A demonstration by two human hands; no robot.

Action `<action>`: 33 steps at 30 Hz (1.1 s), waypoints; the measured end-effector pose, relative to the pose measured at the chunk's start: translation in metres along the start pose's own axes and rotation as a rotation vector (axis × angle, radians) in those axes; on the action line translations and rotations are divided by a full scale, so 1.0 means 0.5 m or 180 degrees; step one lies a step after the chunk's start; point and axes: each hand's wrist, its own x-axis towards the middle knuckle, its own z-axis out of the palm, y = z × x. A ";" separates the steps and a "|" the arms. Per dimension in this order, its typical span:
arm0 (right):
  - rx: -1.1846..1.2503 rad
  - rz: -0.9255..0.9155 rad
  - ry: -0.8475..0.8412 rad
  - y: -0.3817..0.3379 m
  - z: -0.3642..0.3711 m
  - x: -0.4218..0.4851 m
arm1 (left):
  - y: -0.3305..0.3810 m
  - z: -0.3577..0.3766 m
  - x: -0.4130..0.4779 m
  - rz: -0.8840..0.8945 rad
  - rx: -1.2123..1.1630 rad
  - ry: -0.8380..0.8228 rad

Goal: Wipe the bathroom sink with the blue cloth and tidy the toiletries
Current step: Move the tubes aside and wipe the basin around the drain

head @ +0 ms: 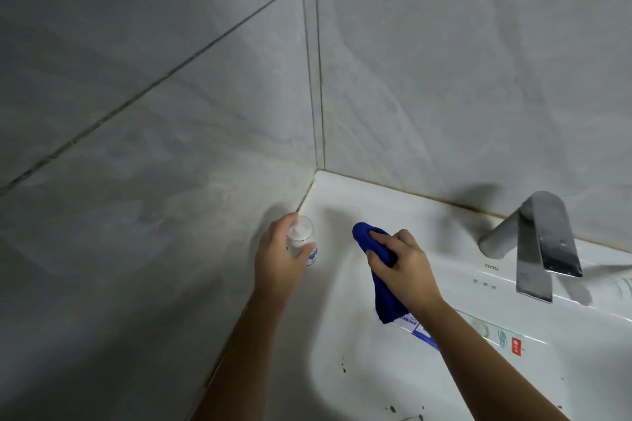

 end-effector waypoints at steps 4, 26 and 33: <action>-0.0011 0.0019 0.0022 0.002 0.007 0.002 | -0.013 0.004 0.000 0.0204 -0.0014 -0.0053; 0.0209 0.0602 0.0394 0.106 -0.053 -0.135 | 0.002 -0.007 -0.085 0.1371 0.0784 0.0719; 0.0084 0.1346 0.0736 0.199 -0.108 -0.217 | -0.044 0.171 -0.128 0.1047 0.0438 -0.1346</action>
